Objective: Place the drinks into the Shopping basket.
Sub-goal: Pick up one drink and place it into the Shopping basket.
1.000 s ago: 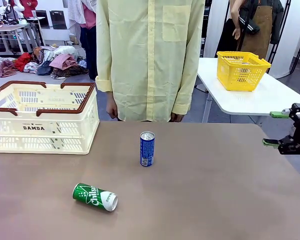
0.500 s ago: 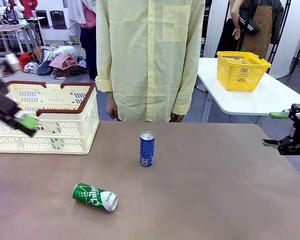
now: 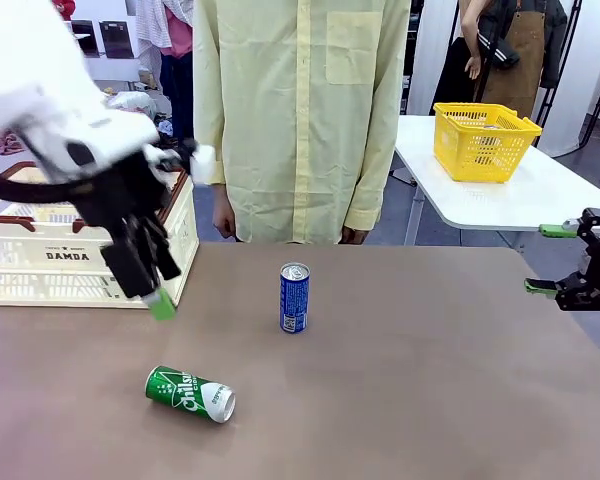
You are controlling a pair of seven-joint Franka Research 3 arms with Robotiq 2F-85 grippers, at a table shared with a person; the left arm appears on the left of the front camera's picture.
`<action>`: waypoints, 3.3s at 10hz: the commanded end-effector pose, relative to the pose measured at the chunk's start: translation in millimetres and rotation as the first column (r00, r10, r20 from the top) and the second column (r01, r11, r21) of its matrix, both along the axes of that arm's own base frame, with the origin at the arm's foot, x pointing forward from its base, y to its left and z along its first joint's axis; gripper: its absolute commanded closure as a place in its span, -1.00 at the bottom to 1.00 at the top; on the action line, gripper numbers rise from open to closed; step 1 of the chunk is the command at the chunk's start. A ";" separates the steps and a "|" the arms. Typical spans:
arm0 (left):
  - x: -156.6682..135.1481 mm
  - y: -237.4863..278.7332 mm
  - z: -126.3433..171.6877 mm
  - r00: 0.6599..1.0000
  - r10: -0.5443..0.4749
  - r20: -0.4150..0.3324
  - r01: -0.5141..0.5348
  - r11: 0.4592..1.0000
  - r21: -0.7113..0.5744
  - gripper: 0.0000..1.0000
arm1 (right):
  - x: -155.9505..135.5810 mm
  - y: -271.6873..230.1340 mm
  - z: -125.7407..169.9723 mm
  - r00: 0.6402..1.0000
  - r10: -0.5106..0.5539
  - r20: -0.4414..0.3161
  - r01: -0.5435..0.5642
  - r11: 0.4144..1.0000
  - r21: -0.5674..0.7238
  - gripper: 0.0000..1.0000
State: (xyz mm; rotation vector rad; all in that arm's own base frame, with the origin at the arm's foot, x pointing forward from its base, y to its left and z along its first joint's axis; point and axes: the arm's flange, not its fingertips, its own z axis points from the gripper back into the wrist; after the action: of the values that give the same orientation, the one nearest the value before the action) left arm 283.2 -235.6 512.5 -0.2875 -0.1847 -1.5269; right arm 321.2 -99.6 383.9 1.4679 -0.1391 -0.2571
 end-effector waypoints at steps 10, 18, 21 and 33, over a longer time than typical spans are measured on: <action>5.8 -22.3 -39.0 0.942 -0.271 0.196 0.239 0.955 0.174 -1.00 | 0.9 1.2 3.5 1.000 -0.015 -0.004 0.015 1.000 0.007 -1.00; -6.1 -37.9 -149.8 0.954 -0.275 0.117 0.242 0.940 0.240 -1.00 | 0.9 1.2 3.5 1.000 -0.015 -0.004 0.015 1.000 0.007 -1.00; -5.5 -38.4 -183.6 0.957 -0.286 0.050 0.267 0.934 0.237 -1.00 | 0.9 1.2 3.5 1.000 -0.015 -0.004 0.015 1.000 0.007 -1.00; 18.5 -22.7 -234.3 0.949 -0.315 -0.020 0.314 0.935 0.163 -0.26 | 0.9 1.2 3.5 1.000 -0.015 -0.004 0.015 1.000 0.007 -1.00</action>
State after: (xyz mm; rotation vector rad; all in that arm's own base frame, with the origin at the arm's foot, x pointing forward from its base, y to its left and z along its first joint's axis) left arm 312.6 -269.1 286.1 -0.1717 0.0116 -1.8302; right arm 321.1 -99.4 383.8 1.4669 -0.1387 -0.2572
